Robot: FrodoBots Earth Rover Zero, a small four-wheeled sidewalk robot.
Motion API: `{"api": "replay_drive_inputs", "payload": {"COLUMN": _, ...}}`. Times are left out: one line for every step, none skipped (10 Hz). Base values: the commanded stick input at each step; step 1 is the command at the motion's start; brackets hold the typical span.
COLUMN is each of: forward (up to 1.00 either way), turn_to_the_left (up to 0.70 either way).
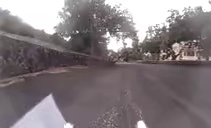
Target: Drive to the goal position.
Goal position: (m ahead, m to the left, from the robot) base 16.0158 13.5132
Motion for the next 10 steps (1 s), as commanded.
{"api": "replay_drive_inputs", "payload": {"forward": 0.32, "turn_to_the_left": 0.0}}
{"api": "replay_drive_inputs", "payload": {"forward": 0.23, "turn_to_the_left": 0.0}}
{"api": "replay_drive_inputs", "payload": {"forward": 0.2, "turn_to_the_left": 0.0}}
{"api": "replay_drive_inputs", "payload": {"forward": 0.2, "turn_to_the_left": 0.0}}
{"api": "replay_drive_inputs", "payload": {"forward": 0.2, "turn_to_the_left": 0.0}}
{"api": "replay_drive_inputs", "payload": {"forward": 0.2, "turn_to_the_left": -0.18}}
{"api": "replay_drive_inputs", "payload": {"forward": 0.2, "turn_to_the_left": -0.46}}
{"api": "replay_drive_inputs", "payload": {"forward": 0.2, "turn_to_the_left": -0.75}}
{"api": "replay_drive_inputs", "payload": {"forward": 0.2, "turn_to_the_left": -0.8}}
{"api": "replay_drive_inputs", "payload": {"forward": 0.2, "turn_to_the_left": -0.8}}
